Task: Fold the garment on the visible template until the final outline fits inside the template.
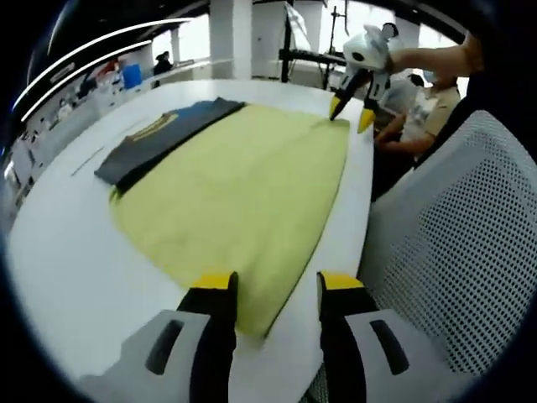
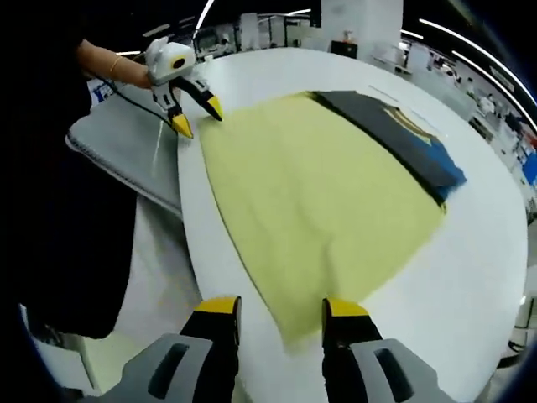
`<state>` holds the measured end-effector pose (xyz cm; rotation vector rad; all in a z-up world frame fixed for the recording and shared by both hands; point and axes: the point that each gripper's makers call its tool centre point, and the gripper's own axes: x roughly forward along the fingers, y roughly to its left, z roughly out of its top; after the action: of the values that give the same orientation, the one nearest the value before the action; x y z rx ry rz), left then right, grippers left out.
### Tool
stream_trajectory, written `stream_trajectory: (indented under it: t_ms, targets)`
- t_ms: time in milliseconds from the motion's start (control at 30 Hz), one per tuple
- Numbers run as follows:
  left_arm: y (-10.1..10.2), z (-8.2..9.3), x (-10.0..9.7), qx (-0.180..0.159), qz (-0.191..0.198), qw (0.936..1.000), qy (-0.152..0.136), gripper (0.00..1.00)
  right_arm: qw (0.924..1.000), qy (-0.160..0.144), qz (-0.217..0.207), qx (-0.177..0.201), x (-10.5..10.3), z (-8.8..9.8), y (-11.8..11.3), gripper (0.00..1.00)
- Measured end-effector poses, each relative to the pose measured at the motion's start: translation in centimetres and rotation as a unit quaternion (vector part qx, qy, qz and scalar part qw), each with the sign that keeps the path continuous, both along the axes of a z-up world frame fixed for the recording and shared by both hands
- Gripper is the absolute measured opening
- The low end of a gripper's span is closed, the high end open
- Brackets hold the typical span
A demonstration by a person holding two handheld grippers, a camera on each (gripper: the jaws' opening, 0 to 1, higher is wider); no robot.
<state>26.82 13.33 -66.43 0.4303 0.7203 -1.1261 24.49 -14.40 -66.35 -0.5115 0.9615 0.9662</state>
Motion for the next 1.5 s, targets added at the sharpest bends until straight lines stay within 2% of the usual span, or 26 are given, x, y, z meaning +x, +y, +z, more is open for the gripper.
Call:
stream_trajectory:
  t_ms: [267, 300, 333, 433, 700, 867, 1000, 1133, 1300, 1500]
  targets:
    - [0.2, -0.4, -0.1, 0.013, -0.001, 0.9999, -0.009, 0.28, 0.9997, -0.006, 0.012, -0.019, 0.2, -0.7, -0.4, 0.28]
    - [0.2, -0.4, -0.1, 0.013, 0.000, 0.9999, -0.008, 0.28, 0.9996, -0.005, 0.018, -0.023, 0.0, -0.9, -0.5, 0.28]
    - [0.3, -0.4, -0.1, 0.013, 0.000, 0.9999, -0.010, 0.28, 0.9990, -0.015, 0.033, -0.026, 0.2, -0.9, -0.4, 0.28]
    - [0.4, -0.5, 0.1, 0.023, -0.006, 0.9994, -0.024, 0.24, 0.9993, -0.012, 0.026, -0.025, 0.2, -0.9, -0.6, 0.25]
    - [0.3, -0.5, 0.6, 0.016, 0.000, 0.9996, -0.024, 0.21, 0.9995, -0.022, 0.014, -0.019, 1.1, -0.9, -1.1, 0.12]
    - [0.5, -0.4, 1.3, 0.018, 0.014, 0.9994, -0.026, 0.10, 0.9993, -0.029, 0.010, -0.023, 1.7, -0.9, -1.3, 0.04]
    - [0.7, -0.3, 1.8, 0.013, 0.050, 0.9987, -0.006, 0.03, 0.9994, -0.027, 0.003, -0.020, 1.8, -0.9, -1.3, 0.02]
    - [0.7, -0.2, 1.9, 0.012, 0.054, 0.9985, 0.003, 0.01, 0.9996, -0.014, -0.023, -0.003, 1.8, -0.8, -1.3, 0.01]
    - [0.6, 1.0, 1.9, 0.020, 0.051, 0.9985, 0.001, 0.01, 0.9987, -0.013, -0.046, 0.015, 1.7, 0.3, -1.2, 0.00]
    - [0.6, 2.3, 1.9, 0.031, 0.051, 0.9982, 0.009, 0.01, 0.9988, -0.020, -0.043, 0.016, 1.5, 1.9, -1.1, 0.00]
